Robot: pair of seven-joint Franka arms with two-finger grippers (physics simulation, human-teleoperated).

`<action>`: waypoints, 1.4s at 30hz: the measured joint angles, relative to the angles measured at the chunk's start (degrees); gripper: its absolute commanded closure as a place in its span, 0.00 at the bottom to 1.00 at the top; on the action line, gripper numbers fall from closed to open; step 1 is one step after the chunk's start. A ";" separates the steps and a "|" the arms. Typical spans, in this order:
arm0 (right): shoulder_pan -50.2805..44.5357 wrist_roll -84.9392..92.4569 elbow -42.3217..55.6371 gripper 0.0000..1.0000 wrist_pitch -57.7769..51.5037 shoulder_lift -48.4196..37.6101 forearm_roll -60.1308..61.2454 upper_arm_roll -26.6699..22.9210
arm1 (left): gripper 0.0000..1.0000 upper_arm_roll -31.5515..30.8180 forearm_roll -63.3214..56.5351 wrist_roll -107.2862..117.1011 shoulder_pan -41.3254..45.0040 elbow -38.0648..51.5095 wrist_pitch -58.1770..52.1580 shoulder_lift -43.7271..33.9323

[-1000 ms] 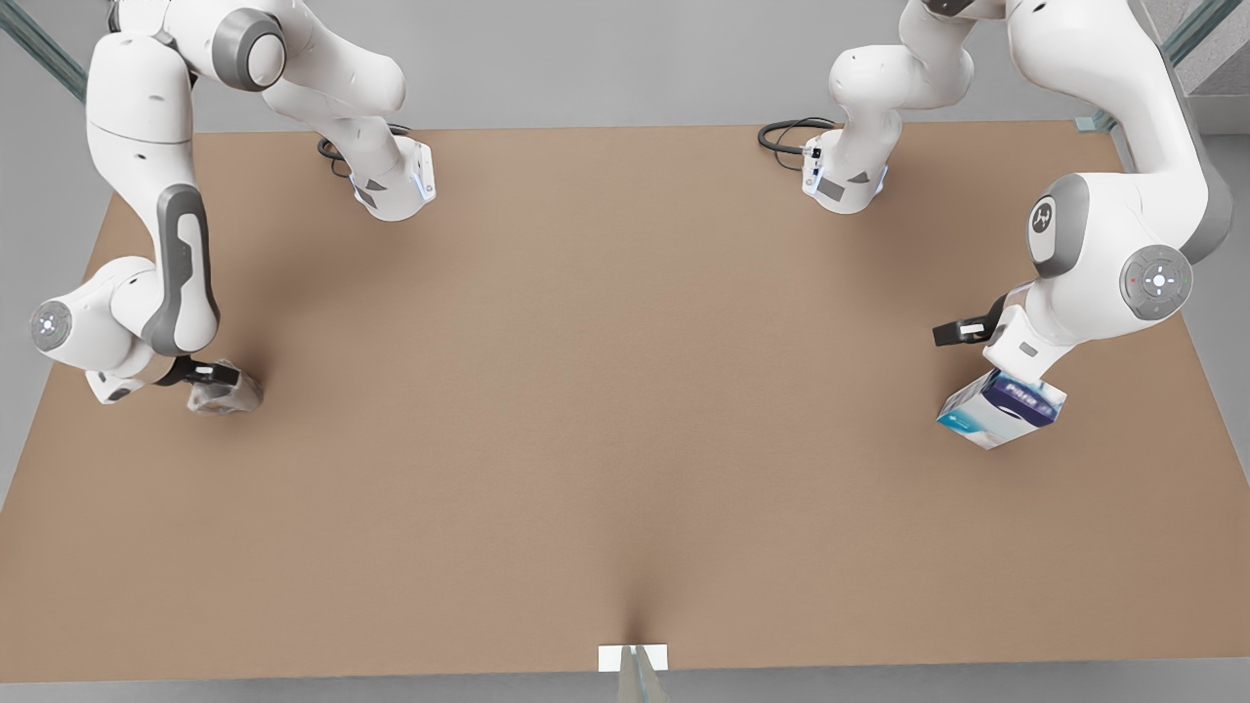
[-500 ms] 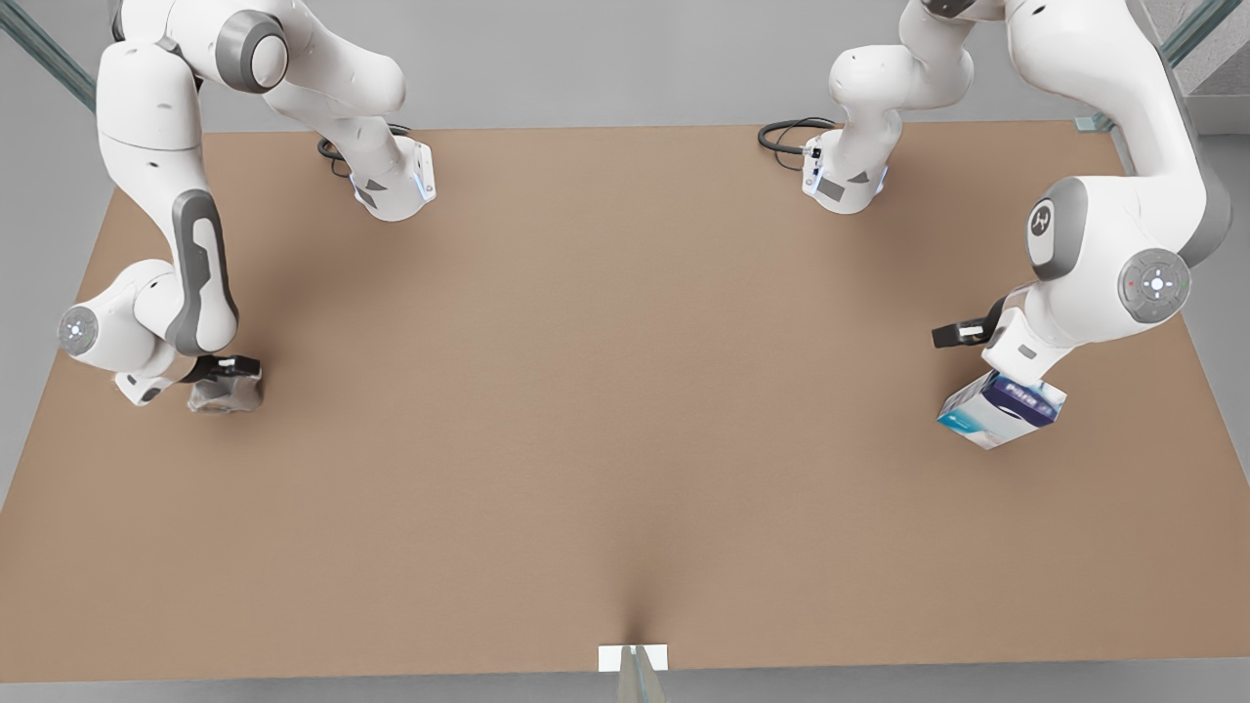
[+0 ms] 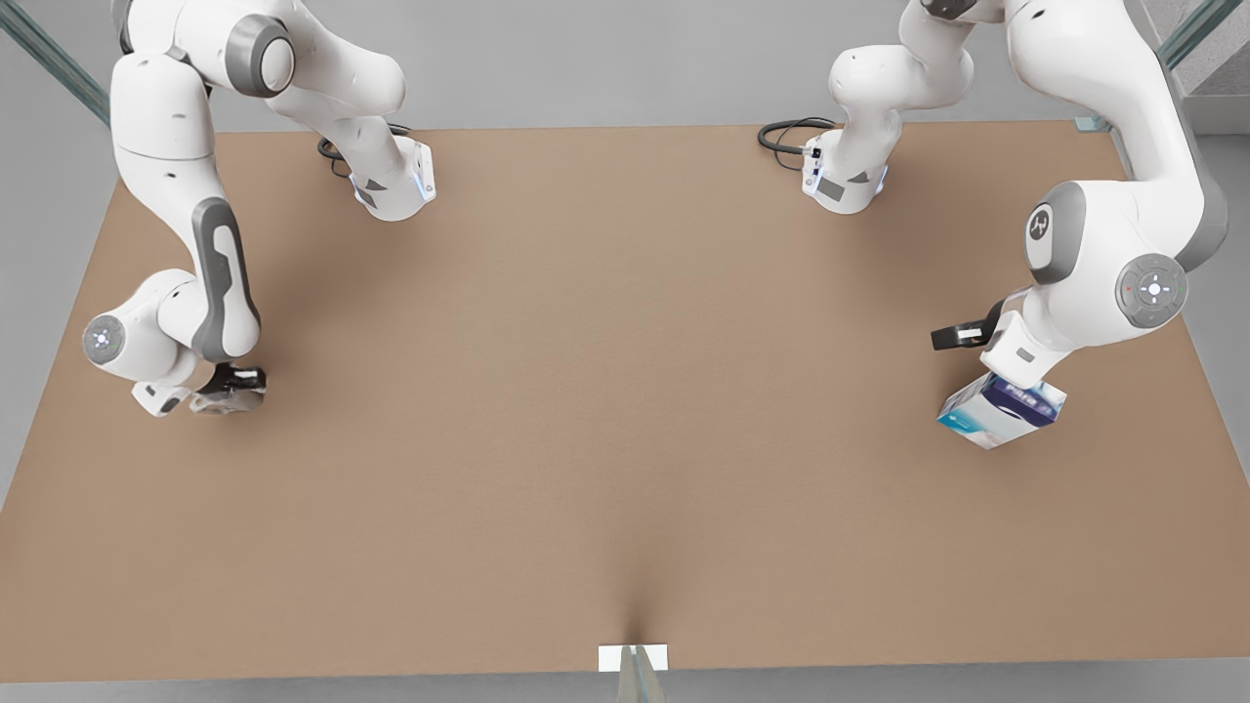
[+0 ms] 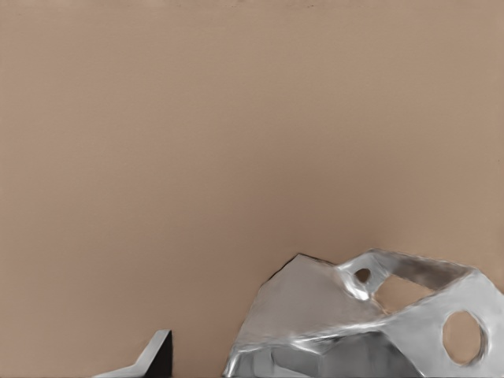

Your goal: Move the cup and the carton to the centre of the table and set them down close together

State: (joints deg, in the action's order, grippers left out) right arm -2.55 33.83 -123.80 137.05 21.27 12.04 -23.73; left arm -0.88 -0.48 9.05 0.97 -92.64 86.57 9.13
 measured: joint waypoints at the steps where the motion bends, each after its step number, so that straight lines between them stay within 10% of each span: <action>1: 0.00 0.00 0.04 0.79 0.35 0.23 -0.01 0.00 | 0.00 0.00 0.00 0.00 0.00 0.00 0.00 0.15; 18: 0.00 -0.16 1.64 0.79 -1.63 -0.53 2.82 0.00 | 0.00 5.90 -0.18 3.08 0.27 -1.96 0.20 -1.73; 24: 0.04 -5.26 1.46 0.79 -5.90 -5.29 2.68 3.36 | 0.00 9.75 0.05 26.63 0.07 -12.70 20.65 -1.84; 42: 1.05 -31.35 6.13 0.79 -14.35 -13.18 -2.05 37.75 | 0.00 15.11 1.54 39.54 -1.74 -19.69 33.31 2.66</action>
State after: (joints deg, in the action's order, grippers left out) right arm -1.49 2.49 -117.66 122.71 8.09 10.00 14.02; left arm 14.23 1.06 48.60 -0.77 -112.33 119.88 11.78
